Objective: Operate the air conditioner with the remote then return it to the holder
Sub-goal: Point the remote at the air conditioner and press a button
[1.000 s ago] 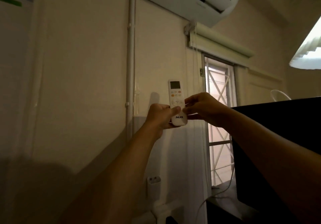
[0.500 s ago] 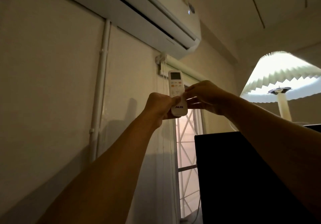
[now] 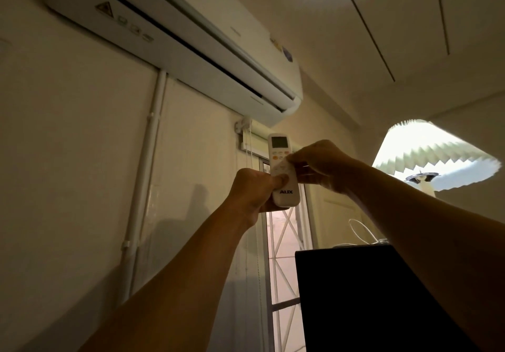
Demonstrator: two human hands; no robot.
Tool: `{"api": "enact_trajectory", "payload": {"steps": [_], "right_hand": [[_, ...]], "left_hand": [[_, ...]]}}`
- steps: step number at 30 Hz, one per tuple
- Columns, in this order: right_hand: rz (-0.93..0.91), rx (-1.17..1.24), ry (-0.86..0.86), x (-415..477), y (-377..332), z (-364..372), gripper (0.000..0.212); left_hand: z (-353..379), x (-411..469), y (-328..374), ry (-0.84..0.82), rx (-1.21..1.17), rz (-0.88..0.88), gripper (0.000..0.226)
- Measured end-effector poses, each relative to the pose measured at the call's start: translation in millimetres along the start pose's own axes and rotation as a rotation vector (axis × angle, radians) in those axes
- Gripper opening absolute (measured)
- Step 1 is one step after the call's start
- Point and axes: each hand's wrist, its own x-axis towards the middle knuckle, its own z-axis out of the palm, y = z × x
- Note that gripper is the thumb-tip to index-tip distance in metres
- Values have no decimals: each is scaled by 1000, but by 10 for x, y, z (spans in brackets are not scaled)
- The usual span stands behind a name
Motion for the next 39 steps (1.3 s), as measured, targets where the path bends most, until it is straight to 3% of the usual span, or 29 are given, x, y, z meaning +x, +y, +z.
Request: {"api": "enact_trajectory", "payload": {"steps": [10,18,27,35,39], "right_hand": [[21,-5,20,4,-32,-39,4],[51,15,13,-4,7,-34,14],[38,12,4,11,57,-43,14],[41,22,-17,7,94,-8,17],[13,5,-31,13,139,58,24]], "left_hand": [[57,-6,35,-20,-26,-12,28],[63,5,-24,-12,-26,-30,25],[82,-13,-51,4,-6,-42,40],[45,-50,-75,12,28,-54,34],[-7,-49,-137,61,177,1,30]]}}
